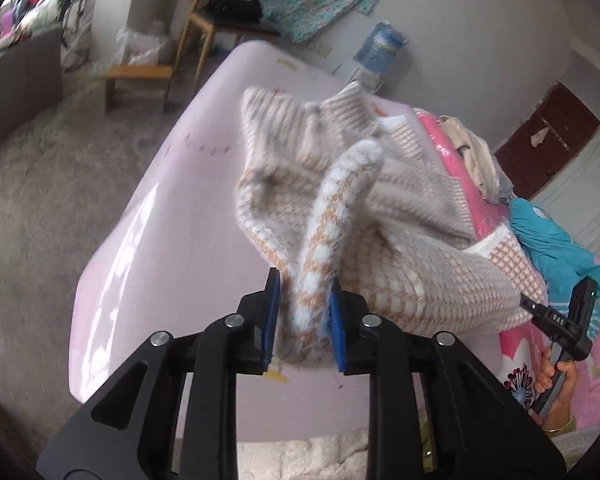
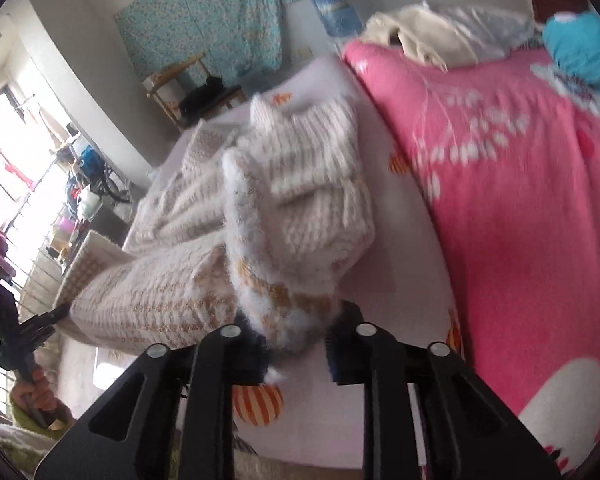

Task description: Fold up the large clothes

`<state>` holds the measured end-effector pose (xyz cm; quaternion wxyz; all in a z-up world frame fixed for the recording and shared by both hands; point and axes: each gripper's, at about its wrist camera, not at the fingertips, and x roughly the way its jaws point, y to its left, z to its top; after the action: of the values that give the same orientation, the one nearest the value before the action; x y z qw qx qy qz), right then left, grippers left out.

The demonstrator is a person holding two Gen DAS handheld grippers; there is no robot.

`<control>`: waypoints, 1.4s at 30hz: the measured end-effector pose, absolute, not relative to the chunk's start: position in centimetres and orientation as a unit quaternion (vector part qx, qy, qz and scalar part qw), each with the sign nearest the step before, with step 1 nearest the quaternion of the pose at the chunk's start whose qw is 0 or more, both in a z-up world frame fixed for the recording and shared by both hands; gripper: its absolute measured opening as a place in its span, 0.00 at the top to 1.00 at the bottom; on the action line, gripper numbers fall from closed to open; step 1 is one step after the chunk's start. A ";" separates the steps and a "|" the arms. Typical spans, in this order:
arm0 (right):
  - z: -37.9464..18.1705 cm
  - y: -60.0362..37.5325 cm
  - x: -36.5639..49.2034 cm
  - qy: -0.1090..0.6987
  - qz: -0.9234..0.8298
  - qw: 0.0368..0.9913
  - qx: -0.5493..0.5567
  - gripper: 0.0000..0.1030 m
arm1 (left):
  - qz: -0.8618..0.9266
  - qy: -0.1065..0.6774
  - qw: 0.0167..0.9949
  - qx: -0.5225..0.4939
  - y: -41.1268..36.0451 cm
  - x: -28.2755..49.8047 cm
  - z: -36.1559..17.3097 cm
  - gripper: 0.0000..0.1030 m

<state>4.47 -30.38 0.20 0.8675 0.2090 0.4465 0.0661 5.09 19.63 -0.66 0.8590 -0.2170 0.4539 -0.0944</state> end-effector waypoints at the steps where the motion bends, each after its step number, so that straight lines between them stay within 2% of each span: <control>1: -1.5 -30.9 4.2 0.473 0.056 0.852 0.217 0.64 | -0.072 0.474 0.846 -0.233 20.9 4.9 -2.4 0.77; 4: -4.0 -33.1 3.2 0.508 0.037 0.818 0.268 0.62 | 0.004 0.483 0.836 -0.261 24.8 3.7 -4.4 0.76; 7: -2.0 -34.2 2.1 0.473 0.042 0.831 0.289 0.50 | 0.026 0.434 0.862 -0.260 26.6 2.2 -2.0 0.74; 8: -1.0 -34.3 1.8 0.459 0.033 0.843 0.276 0.44 | 0.026 0.421 0.872 -0.249 26.3 2.0 -1.0 0.69; 10: 0.7 -33.9 1.5 0.438 0.018 0.862 0.253 0.44 | 0.000 0.401 0.886 -0.233 24.8 2.4 0.7 0.62; 13: 2.7 -31.7 2.3 0.417 0.044 0.879 0.227 0.42 | -0.076 0.394 0.893 -0.205 20.0 3.9 2.4 0.47; 15: 3.1 -29.0 3.2 0.418 0.084 0.882 0.200 0.32 | -0.125 0.402 0.889 -0.177 15.9 5.2 2.7 0.39; 16: 3.0 -27.3 3.8 0.422 0.104 0.882 0.181 0.31 | -0.144 0.409 0.886 -0.162 14.0 5.5 2.5 0.35; 20: 1.3 -22.0 5.8 0.447 0.141 0.875 0.118 0.24 | -0.161 0.451 0.874 -0.080 7.7 7.4 0.2 0.29; 24: -1.5 -19.8 7.2 0.474 0.138 0.864 0.098 0.20 | -0.132 0.473 0.871 -0.008 5.1 8.5 -2.6 0.20; 26: -3.6 -19.8 7.9 0.494 0.129 0.854 0.097 0.20 | -0.120 0.494 0.861 -0.009 5.2 9.1 -4.1 0.18; 28: -4.9 -19.8 8.0 0.499 0.127 0.851 0.107 0.15 | -0.117 0.503 0.856 -0.029 5.7 9.4 -4.9 0.13; 30: -4.9 -19.2 7.8 0.491 0.136 0.855 0.090 0.07 | -0.115 0.498 0.859 -0.031 5.9 9.3 -5.1 0.11; 31: -5.0 -18.8 7.7 0.493 0.135 0.857 0.074 0.06 | -0.111 0.497 0.860 -0.025 5.7 9.1 -5.2 0.08; 42: -5.2 -19.2 6.9 0.470 0.137 0.868 0.083 0.06 | -0.086 0.496 0.864 0.015 4.4 8.9 -5.7 0.08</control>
<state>6.94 -19.18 -5.17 0.8682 0.0829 0.4698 0.1367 8.93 4.35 -5.67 0.8638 0.0149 0.4962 -0.0856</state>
